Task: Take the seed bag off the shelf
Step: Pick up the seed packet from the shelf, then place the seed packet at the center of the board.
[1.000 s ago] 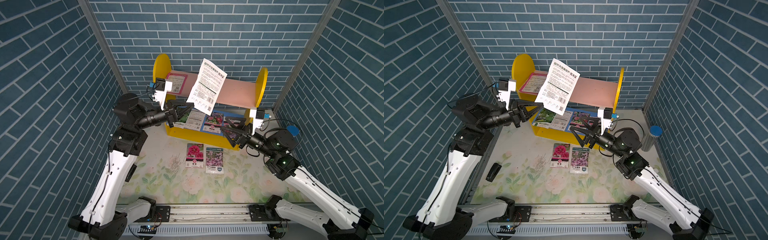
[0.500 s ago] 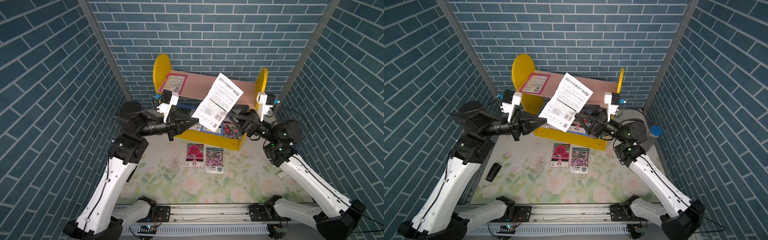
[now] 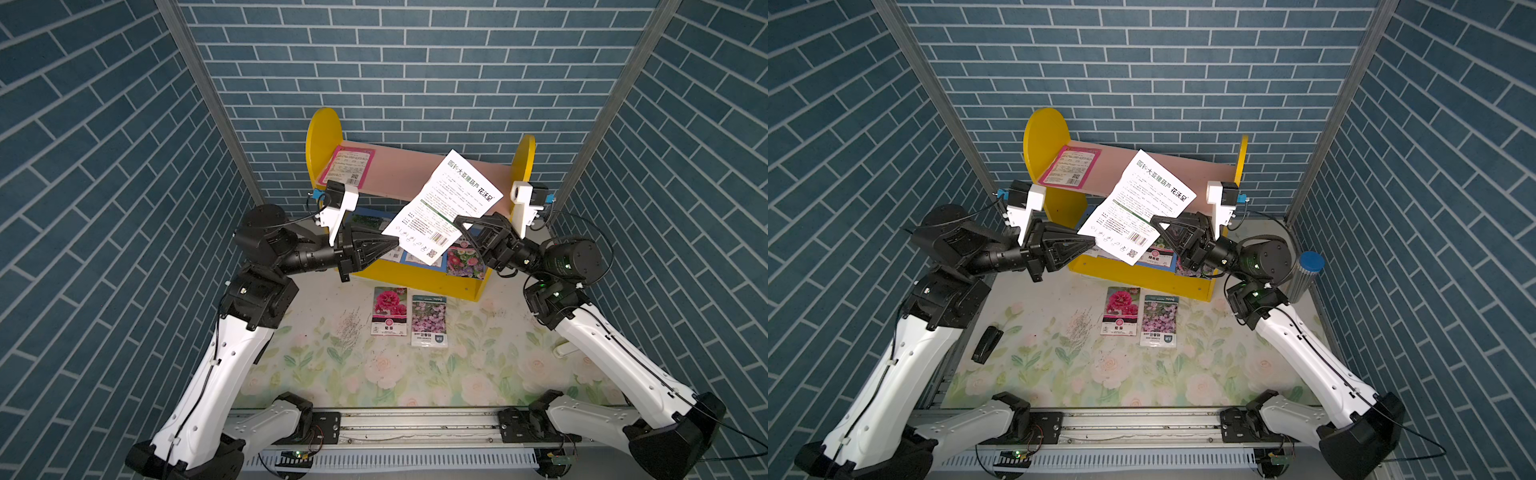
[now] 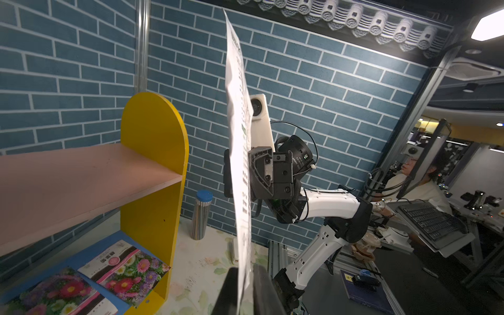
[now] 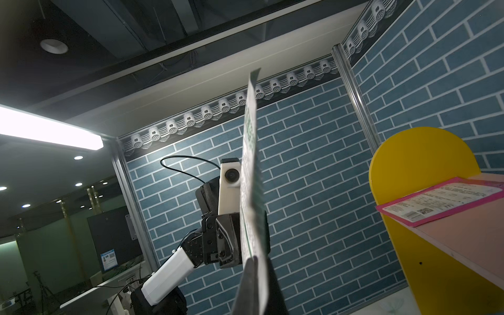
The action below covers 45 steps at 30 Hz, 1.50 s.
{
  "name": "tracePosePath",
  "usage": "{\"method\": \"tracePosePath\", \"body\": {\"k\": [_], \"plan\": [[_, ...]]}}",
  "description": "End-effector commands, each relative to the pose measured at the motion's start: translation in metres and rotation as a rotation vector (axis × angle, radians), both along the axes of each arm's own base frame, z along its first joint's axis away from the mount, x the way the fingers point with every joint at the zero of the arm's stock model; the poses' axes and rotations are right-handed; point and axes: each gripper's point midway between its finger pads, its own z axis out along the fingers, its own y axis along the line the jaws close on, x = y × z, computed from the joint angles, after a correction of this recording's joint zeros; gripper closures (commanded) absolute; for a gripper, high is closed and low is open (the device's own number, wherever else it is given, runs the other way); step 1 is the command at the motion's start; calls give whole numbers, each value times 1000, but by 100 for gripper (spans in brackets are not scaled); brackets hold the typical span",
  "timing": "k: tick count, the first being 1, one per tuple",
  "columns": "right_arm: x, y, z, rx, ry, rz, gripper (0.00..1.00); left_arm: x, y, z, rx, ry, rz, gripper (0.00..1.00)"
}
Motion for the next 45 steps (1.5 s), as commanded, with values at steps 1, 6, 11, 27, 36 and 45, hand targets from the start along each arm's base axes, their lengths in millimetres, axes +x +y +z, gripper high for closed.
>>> {"method": "tracePosePath", "body": {"k": [1, 6, 11, 27, 36, 45], "plan": [[-9, -5, 3, -2, -29, -3, 100, 13, 1, -9, 29, 28, 70, 63], [0, -6, -23, -91, 24, -87, 100, 26, 11, -28, 102, 65, 193, 16], [5, -9, -62, -190, 96, -144, 100, 25, 26, -39, 156, 83, 297, 0], [10, 55, -217, -468, 304, -127, 100, 27, 86, -140, 440, 319, 631, 0], [13, 125, -278, -568, 382, -21, 100, 16, 118, -181, 537, 384, 771, 0], [29, 189, -329, -656, 469, 72, 100, 8, 130, -197, 558, 409, 819, 0]]}}
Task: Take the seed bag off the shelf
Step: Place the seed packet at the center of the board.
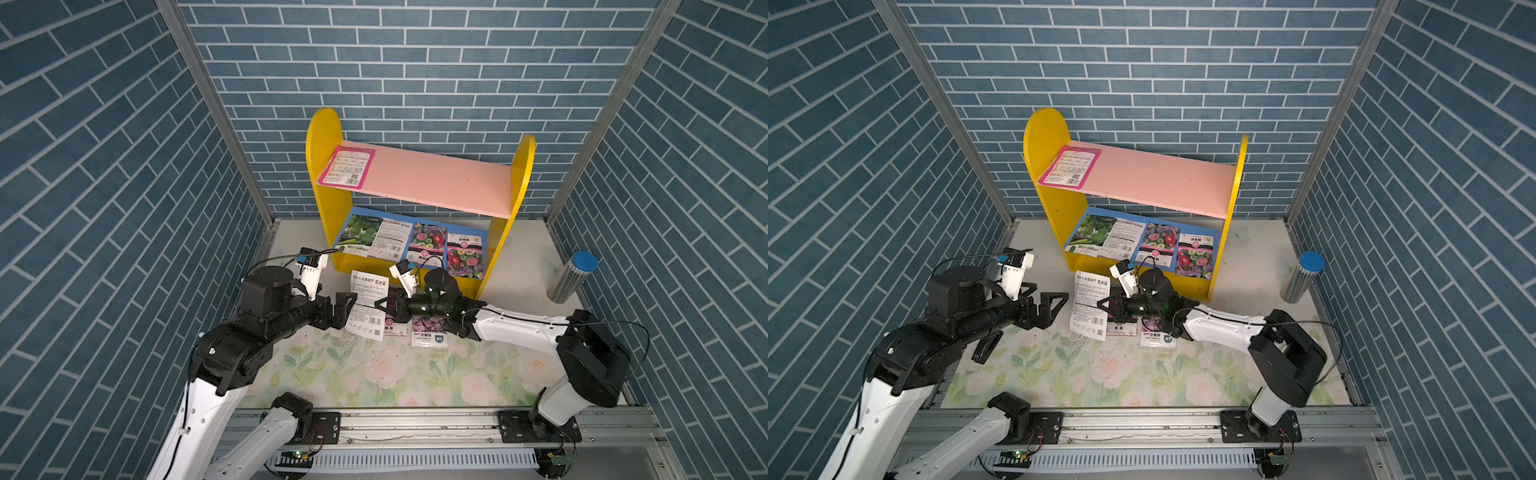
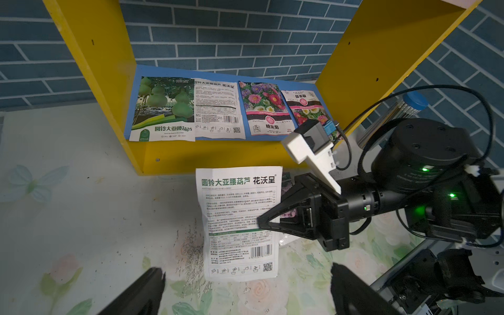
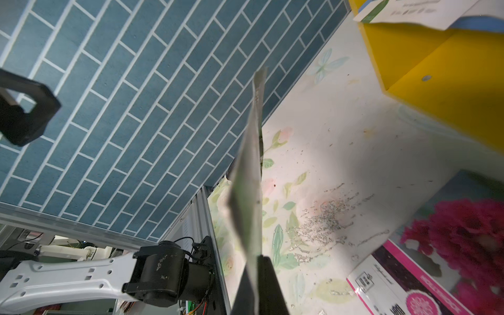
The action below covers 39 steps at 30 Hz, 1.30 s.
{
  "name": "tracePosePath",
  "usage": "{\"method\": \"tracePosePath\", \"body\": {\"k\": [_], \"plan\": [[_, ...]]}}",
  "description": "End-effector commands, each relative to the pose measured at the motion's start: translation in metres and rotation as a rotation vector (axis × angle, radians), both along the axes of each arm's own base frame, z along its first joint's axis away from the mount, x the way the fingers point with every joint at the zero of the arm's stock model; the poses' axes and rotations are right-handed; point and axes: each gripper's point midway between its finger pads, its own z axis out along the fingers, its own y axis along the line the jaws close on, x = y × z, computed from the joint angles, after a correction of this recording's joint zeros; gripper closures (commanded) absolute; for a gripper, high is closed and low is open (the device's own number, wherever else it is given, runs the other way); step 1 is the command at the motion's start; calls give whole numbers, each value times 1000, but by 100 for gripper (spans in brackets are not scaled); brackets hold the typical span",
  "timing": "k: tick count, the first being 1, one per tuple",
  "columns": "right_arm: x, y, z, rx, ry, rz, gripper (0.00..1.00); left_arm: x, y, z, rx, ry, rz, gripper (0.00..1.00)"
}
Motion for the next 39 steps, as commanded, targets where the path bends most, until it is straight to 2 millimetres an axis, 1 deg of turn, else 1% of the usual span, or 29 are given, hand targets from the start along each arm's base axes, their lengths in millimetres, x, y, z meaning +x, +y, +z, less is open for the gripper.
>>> {"method": "tracePosePath", "body": {"k": [1, 5, 8, 10, 13, 18, 21, 25, 31, 32, 34, 35, 39], "plan": [[5, 23, 4, 37, 9, 31, 100, -3, 8, -14, 30, 37, 40, 0], [15, 40, -17, -3, 45, 46, 100, -7, 9, -13, 28, 43, 34, 0], [19, 52, -31, -32, 72, 63, 100, -11, 8, -13, 25, 57, 24, 0], [22, 57, -40, -56, 90, 64, 100, -13, 9, -12, 25, 63, 25, 0], [28, 62, -59, -114, 126, 50, 100, -14, 9, -10, 22, 59, 25, 0], [42, 62, -89, -222, 152, -14, 100, -10, 6, -13, 20, 69, 19, 0], [50, 57, -108, -288, 163, -65, 100, -8, 5, -12, 17, 68, 15, 0], [56, 54, -129, -346, 176, -96, 100, -7, 2, -10, 7, 59, 6, 0], [71, 49, -147, -429, 151, -156, 100, -6, 1, -13, 8, 65, 0, 0], [74, 48, -149, -440, 147, -168, 99, -6, 1, -13, 9, 66, 2, 0], [79, 49, -144, -434, 142, -174, 93, -6, 0, -14, 7, 67, 0, 0], [80, 48, -160, -463, 154, -175, 88, -6, 0, -14, 6, 66, -1, 0], [85, 48, -163, -480, 142, -188, 83, -5, 0, -17, 8, 69, -1, 0]]}}
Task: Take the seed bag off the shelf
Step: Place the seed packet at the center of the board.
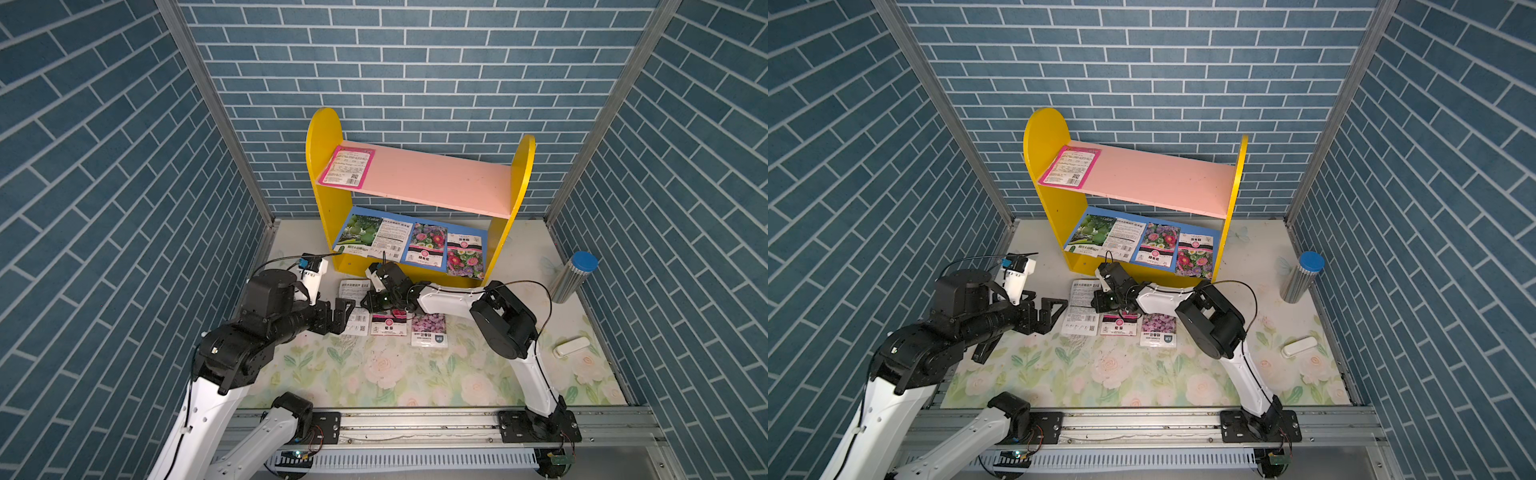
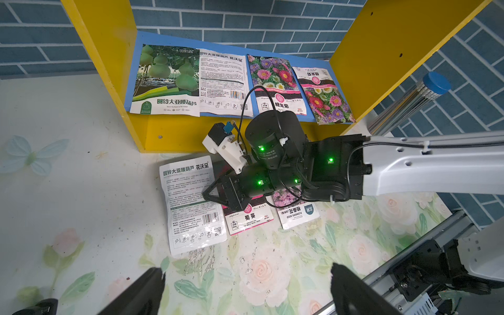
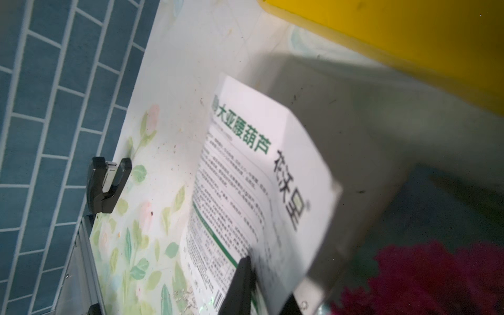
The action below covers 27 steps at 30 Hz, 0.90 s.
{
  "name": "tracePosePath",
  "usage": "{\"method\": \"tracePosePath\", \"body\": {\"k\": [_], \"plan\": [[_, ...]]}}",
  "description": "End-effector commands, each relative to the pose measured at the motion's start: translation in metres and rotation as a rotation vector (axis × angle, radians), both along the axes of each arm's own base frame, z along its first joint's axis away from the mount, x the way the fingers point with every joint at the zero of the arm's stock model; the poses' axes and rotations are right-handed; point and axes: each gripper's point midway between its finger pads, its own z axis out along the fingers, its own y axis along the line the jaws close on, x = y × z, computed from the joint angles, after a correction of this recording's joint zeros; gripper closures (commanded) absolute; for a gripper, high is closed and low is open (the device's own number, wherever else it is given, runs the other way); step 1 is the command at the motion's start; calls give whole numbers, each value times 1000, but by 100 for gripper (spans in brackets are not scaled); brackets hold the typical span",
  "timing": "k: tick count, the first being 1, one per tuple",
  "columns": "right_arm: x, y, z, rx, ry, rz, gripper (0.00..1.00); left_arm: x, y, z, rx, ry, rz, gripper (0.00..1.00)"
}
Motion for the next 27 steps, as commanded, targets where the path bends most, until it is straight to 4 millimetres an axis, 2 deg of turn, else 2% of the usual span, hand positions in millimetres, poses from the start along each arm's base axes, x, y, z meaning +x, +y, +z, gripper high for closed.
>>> {"method": "tracePosePath", "body": {"k": [1, 5, 8, 10, 20, 21, 25, 27], "plan": [[8, -8, -17, -72, -17, -16, 82, 1, -3, 0, -12, -7, -8, 0], [11, -13, -19, -86, -26, -38, 76, 2, -4, -1, -14, -5, -9, 0], [13, -15, -16, -90, -37, -49, 66, 3, -4, -2, -15, -4, -11, 0], [14, -17, -16, -100, -43, -52, 63, 3, -5, -4, -14, -2, -12, 0], [18, -26, -14, -135, -74, -70, 60, 2, -5, -3, -22, -2, -11, 0], [20, -25, 0, -116, -91, -72, 60, 2, -5, -3, -22, -1, -10, 0], [16, -26, 18, -73, -116, -66, 60, 2, -6, -3, -25, -3, -13, 0], [8, -23, 35, -3, -139, -27, 60, 4, -7, -1, -33, -10, -19, 0]]}}
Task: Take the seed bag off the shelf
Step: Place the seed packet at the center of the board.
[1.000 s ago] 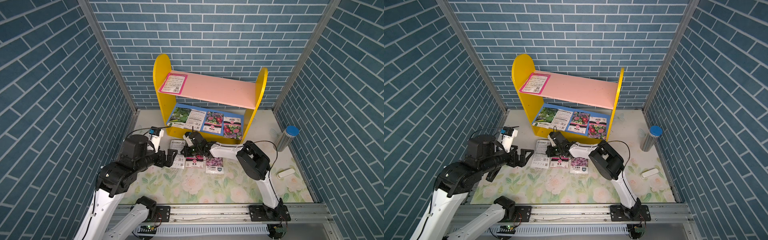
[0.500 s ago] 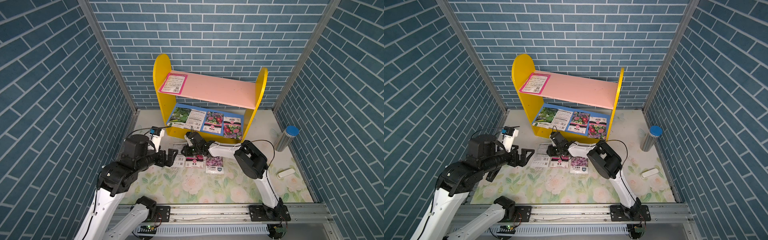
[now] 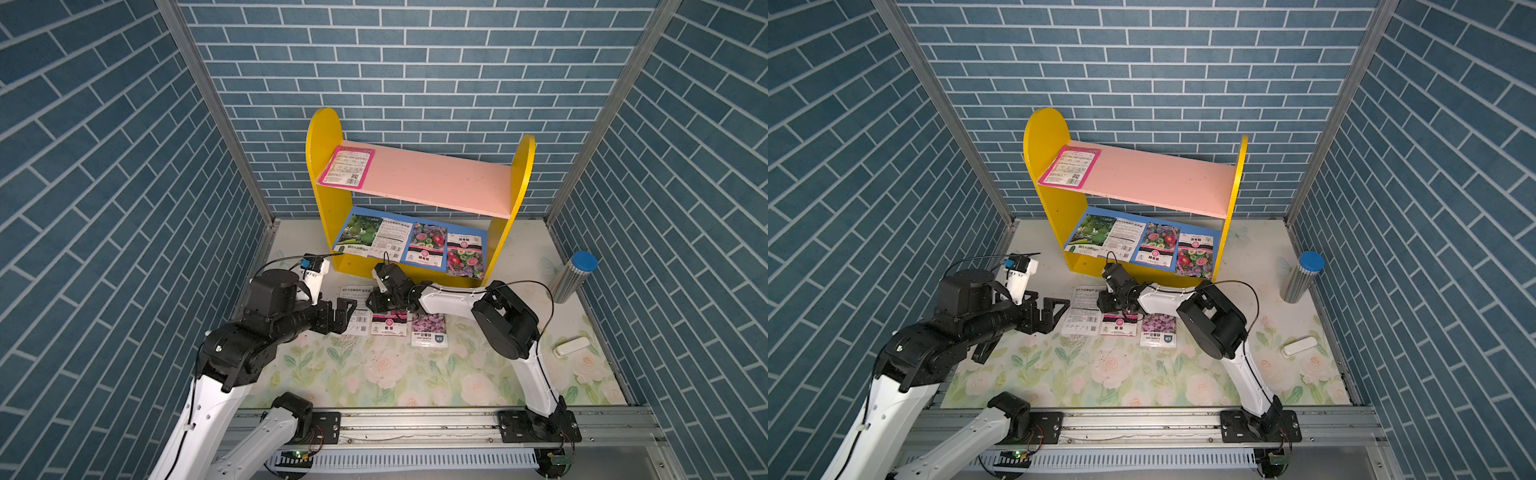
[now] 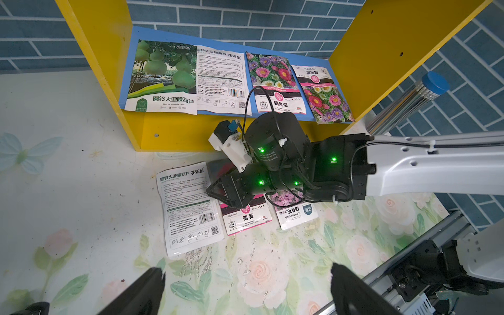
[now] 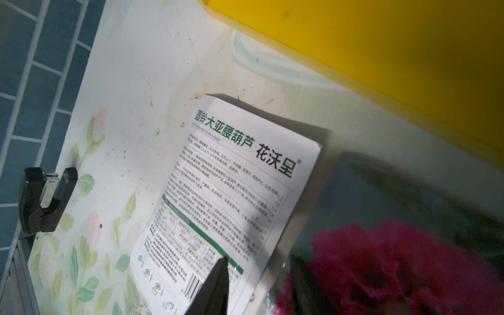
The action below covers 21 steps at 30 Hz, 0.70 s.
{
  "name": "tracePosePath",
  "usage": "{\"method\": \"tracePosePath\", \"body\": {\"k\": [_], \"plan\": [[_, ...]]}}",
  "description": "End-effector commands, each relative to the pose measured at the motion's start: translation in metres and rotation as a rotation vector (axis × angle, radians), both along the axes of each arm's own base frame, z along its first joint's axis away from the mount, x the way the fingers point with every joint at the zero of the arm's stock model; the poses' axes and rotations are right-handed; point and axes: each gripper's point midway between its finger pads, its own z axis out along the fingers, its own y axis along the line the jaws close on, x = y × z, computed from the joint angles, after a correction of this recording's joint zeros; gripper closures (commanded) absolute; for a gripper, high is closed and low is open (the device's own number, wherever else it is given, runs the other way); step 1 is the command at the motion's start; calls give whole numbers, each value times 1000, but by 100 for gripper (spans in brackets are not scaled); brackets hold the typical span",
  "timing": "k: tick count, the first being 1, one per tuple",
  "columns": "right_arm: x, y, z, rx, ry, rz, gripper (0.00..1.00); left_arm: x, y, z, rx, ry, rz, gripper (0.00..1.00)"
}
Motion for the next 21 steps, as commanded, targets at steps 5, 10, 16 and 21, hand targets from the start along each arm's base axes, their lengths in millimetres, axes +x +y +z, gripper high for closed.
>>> {"method": "tracePosePath", "body": {"k": [5, 10, 16, 21], "plan": [[-26, 2, 86, 229, -167, 157, 53, 8, -13, 13, -54, -47, -42, 0], [-51, -15, 121, 266, -248, 215, 45, 18, -29, 31, -120, -92, -87, 0], [-84, -53, 165, 316, -339, 250, 17, 46, -45, 68, -188, -178, -97, 0], [-100, -94, 207, 311, -452, 225, 0, 82, -59, 95, -205, -207, -87, 0]]}}
